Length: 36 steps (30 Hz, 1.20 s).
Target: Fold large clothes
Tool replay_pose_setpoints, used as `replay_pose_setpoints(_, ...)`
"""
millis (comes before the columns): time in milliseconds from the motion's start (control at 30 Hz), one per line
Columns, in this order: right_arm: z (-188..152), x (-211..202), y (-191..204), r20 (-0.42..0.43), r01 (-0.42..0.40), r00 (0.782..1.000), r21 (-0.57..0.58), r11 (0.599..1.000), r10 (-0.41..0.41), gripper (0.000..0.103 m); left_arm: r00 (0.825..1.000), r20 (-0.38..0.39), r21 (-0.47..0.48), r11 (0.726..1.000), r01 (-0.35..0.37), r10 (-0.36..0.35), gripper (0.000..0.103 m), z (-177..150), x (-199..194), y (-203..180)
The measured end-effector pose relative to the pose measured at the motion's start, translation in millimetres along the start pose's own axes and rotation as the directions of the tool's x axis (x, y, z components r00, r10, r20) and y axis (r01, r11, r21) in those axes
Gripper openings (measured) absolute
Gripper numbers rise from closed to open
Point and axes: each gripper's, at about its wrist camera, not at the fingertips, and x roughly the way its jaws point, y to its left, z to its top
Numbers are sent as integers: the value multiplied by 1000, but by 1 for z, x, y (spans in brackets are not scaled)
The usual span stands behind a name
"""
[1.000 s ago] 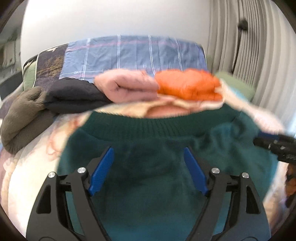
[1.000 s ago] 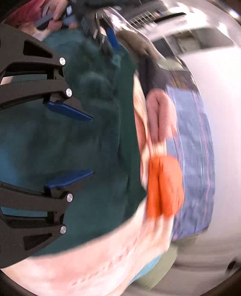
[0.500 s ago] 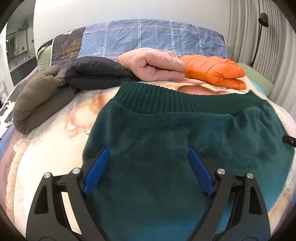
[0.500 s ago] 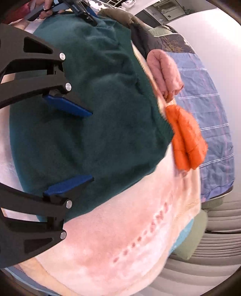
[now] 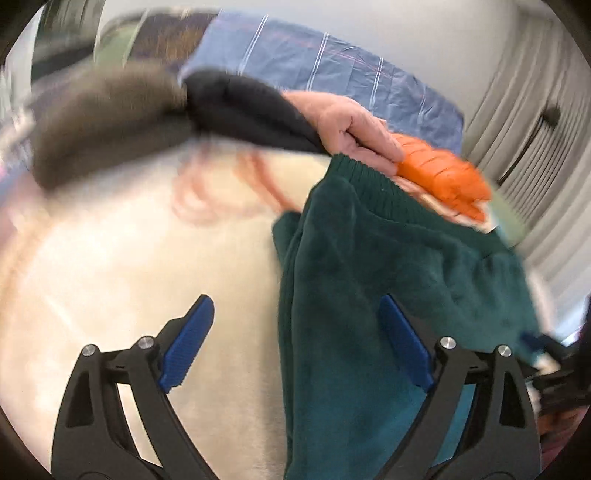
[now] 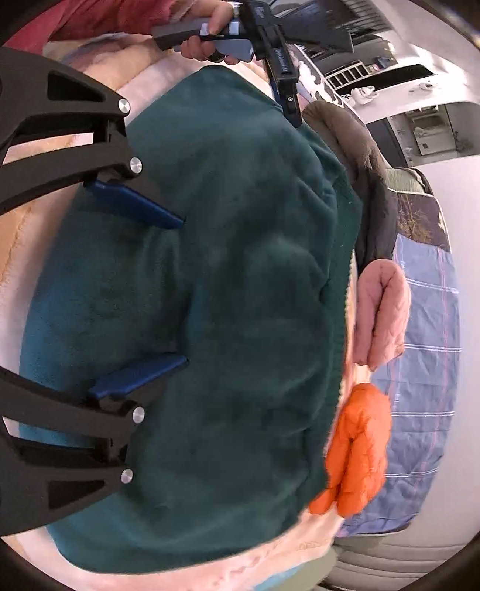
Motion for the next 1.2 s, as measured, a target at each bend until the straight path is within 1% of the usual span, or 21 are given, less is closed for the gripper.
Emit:
replay_pose_setpoints(33,3,-1,-2,-3,-11,1000,7,1000,11,71,999,-12,-26,999,36,-36,92,1,2,6)
replay_pose_setpoints(67,4,-2,-5,-7,-14,1000,13,1000,14,71,998,-16,-36,998,54,-55,92,2,3,8)
replay_pose_setpoints(167,7,-18,4,15,28,1000,-18,999,-28,71,994,-40,-10,995,97,-98,92,9,9,9)
replay_pose_setpoints(233,8,-32,21,64,40,997,-102,994,-33,72,991,-66,24,993,114,-112,92,17,15,7)
replay_pose_setpoints(267,8,-38,36,95,30,995,-166,986,-15,72,991,-75,31,993,113,-110,92,21,17,7)
replay_pose_setpoints(333,8,-43,58,120,21,993,-275,961,13,73,987,-103,37,991,129,-125,92,30,25,6)
replay_pose_setpoints(367,8,-41,77,125,18,992,-343,939,27,73,982,-119,41,988,152,-146,92,33,29,7)
replay_pose_setpoints(400,7,-42,84,122,6,992,-375,927,42,73,974,-145,46,982,184,-176,92,36,36,7)
replay_pose_setpoints(433,7,-39,96,114,-15,991,-409,912,67,73,966,-168,43,977,207,-197,92,39,43,7)
replay_pose_setpoints(467,8,-35,115,98,-52,989,-458,888,108,73,958,-184,35,973,229,-219,92,41,48,8)
replay_pose_setpoints(500,8,-31,128,88,-70,988,-491,868,129,73,947,-202,14,966,257,-249,93,44,54,10)
replay_pose_setpoints(600,2,-19,168,74,-87,983,-611,787,166,73,925,-228,-39,952,305,-305,93,48,67,18)
replay_pose_setpoints(667,-1,-6,191,53,-94,983,-671,735,175,73,919,-230,-38,947,320,-320,93,48,70,17)
replay_pose_setpoints(733,-2,13,209,16,-108,986,-692,713,165,73,914,-234,-33,942,334,-332,94,48,72,17)
replay_pose_setpoints(800,-1,30,221,-12,-111,990,-701,704,144,73,901,-246,-44,933,357,-357,94,49,75,20)
replay_pose_setpoints(900,-2,48,234,-24,-92,994,-722,686,107,73,887,-261,-45,923,383,-381,95,52,81,22)
replay_pose_setpoints(1000,-1,68,242,0,-36,999,-733,679,54,73,879,-268,-40,916,399,-395,98,53,85,23)
replay_pose_setpoints(1033,-1,73,246,15,-22,999,-740,672,49,75,878,-266,-39,914,403,-398,98,54,87,23)
replay_pose_setpoints(1133,-3,77,255,60,22,998,-761,649,37,76,878,-248,-38,910,413,-409,98,54,88,23)
replay_pose_setpoints(1167,-3,77,255,63,23,997,-760,650,38,76,878,-241,-39,909,416,-413,98,54,89,23)
replay_pose_setpoints(1200,-1,77,254,64,16,997,-752,659,49,70,879,-232,-42,907,420,-418,96,55,89,23)
